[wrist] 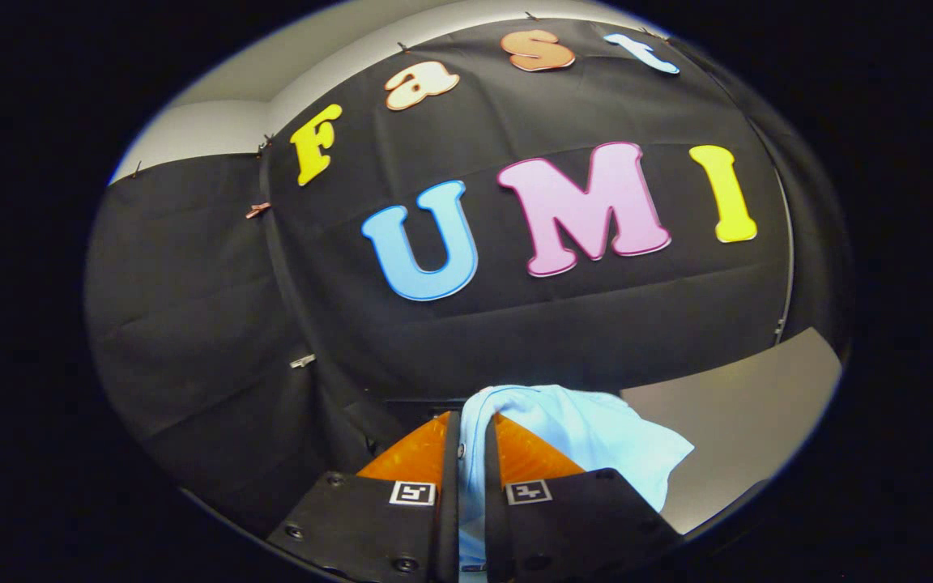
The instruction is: Put the clothes into the washing machine and then close the washing machine lid.
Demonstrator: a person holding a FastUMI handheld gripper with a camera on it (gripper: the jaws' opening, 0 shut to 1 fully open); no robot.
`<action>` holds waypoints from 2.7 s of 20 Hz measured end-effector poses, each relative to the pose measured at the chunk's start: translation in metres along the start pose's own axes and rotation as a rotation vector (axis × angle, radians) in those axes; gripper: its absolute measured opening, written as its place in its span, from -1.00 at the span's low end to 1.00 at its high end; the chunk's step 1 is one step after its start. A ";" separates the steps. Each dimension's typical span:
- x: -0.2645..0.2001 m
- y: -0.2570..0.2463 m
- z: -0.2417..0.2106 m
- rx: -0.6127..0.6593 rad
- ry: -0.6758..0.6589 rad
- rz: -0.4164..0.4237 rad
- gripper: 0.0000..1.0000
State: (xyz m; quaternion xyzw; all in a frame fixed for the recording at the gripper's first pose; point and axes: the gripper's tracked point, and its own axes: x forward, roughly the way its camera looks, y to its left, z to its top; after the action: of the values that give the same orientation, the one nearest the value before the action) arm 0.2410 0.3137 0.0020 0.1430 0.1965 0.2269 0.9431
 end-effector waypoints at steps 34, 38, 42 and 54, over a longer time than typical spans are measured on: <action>0.136 -0.034 -0.254 -0.077 0.369 -0.244 0.97; 0.142 -0.019 -0.237 -0.047 0.306 -0.192 0.97; 0.143 -0.011 -0.205 0.079 0.227 -0.172 0.97; 0.157 0.011 -0.123 -0.064 0.154 -0.199 0.97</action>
State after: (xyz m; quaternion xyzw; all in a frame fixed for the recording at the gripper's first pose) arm 0.3118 0.4208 -0.1509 0.0749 0.2740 0.1488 0.9472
